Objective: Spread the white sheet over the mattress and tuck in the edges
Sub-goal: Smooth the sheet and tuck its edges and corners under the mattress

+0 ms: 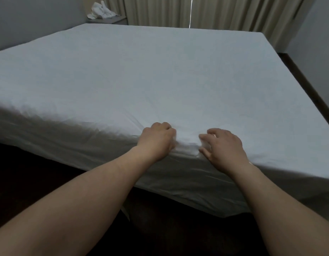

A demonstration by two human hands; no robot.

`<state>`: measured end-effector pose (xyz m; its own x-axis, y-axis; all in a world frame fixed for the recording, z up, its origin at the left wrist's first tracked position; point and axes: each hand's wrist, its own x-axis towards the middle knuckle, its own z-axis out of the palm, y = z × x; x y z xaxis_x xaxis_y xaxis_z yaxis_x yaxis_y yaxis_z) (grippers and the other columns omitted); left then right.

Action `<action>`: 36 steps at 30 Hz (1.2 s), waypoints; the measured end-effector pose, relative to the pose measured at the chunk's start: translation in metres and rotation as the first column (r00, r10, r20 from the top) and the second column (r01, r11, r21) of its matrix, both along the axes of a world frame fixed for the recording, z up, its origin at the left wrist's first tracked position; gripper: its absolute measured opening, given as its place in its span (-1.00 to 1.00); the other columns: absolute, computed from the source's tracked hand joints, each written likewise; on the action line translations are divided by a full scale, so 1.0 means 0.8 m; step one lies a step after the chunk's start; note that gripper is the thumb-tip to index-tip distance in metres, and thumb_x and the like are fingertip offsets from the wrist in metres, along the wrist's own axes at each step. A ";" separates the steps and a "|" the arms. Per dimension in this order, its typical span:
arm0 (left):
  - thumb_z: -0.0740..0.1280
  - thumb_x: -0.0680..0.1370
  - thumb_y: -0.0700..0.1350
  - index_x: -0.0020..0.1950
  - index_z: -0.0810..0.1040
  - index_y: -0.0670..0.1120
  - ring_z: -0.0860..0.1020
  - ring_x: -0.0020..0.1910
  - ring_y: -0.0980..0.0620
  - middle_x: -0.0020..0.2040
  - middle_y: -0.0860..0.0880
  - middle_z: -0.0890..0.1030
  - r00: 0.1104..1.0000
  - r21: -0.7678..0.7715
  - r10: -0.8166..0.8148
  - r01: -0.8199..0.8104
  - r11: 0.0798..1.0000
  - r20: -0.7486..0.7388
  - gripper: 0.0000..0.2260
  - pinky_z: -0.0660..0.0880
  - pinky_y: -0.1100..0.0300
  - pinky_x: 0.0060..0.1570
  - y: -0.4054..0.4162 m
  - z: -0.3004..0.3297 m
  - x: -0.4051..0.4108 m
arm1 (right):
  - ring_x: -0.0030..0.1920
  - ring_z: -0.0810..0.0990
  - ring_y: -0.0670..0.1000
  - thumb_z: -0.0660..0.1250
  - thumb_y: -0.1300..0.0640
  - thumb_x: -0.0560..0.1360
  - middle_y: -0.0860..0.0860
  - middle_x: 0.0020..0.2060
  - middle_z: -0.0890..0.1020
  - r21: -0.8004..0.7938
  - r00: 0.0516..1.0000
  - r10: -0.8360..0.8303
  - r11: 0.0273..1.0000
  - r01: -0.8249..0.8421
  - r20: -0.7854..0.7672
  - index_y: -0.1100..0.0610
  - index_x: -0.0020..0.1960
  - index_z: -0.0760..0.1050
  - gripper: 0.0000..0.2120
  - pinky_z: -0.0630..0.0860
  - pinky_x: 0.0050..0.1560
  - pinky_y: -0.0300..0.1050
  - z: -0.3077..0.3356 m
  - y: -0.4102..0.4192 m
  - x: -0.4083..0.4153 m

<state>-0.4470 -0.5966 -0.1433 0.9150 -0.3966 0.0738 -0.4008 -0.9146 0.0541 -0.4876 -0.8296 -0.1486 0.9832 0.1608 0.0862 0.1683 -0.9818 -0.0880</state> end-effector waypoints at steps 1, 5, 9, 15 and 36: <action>0.32 0.59 -0.04 0.08 0.58 -0.01 0.49 0.04 -0.11 0.08 -0.01 0.53 1.000 0.026 0.002 -0.002 1.000 -0.004 -0.88 0.53 -0.06 -0.06 0.001 0.002 0.003 | 0.29 0.50 0.12 0.32 -0.19 0.59 -0.05 0.30 0.55 0.020 0.999 -0.001 1.000 0.000 0.039 -0.15 0.29 0.56 -0.69 0.45 0.24 0.09 -0.004 -0.001 0.000; 0.33 0.62 -0.09 -0.04 0.60 -0.12 0.51 -0.06 -0.16 -0.08 -0.07 0.53 0.997 0.091 -0.046 0.039 0.995 0.069 -0.87 0.41 0.05 -0.24 0.000 0.003 0.007 | 0.01 0.58 0.17 0.44 -0.02 0.56 -0.02 -0.05 0.65 0.091 0.976 0.000 0.996 -0.020 0.218 -0.02 -0.04 0.68 -0.91 0.46 -0.05 0.04 -0.016 0.006 0.002; 0.34 0.62 -0.13 -0.11 0.60 -0.09 0.52 -0.21 -0.14 -0.18 -0.05 0.55 0.984 0.165 -0.102 0.078 0.983 0.143 -0.87 0.37 0.08 -0.28 0.002 0.000 0.009 | -0.06 0.56 0.16 0.43 0.05 0.56 -0.01 -0.16 0.65 0.111 0.971 -0.031 0.994 0.004 0.237 0.05 -0.11 0.66 -0.89 0.43 -0.13 0.02 -0.018 0.013 0.003; 0.29 0.67 -0.06 -0.02 0.64 -0.04 0.57 -0.18 -0.12 -0.11 -0.03 0.59 0.988 0.152 -0.134 0.121 0.981 0.075 -0.84 0.50 0.06 -0.21 0.008 0.010 0.013 | 0.04 0.50 0.09 0.34 0.02 0.62 -0.07 -0.08 0.60 0.140 0.997 0.012 0.990 -0.023 0.077 0.01 -0.04 0.61 -0.88 0.45 0.00 0.02 -0.001 0.007 0.008; 0.27 0.63 0.10 0.05 0.64 -0.02 0.63 -0.02 -0.09 0.00 -0.01 0.67 0.934 -0.021 0.348 -0.351 0.936 -0.087 -0.76 0.57 0.07 -0.10 0.283 0.098 -0.077 | 0.32 0.48 -0.03 0.23 -0.12 0.63 -0.14 0.31 0.50 0.324 0.963 0.266 0.915 -0.239 -0.040 -0.14 0.33 0.51 -0.70 0.49 0.28 -0.01 0.080 0.282 0.005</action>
<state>-0.5089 -0.3704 -0.0649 0.9988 -0.0493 0.0024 -0.0493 -0.9930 0.1076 -0.4838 -0.6039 -0.0844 0.9192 0.3823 0.0948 0.3861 -0.8271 -0.4084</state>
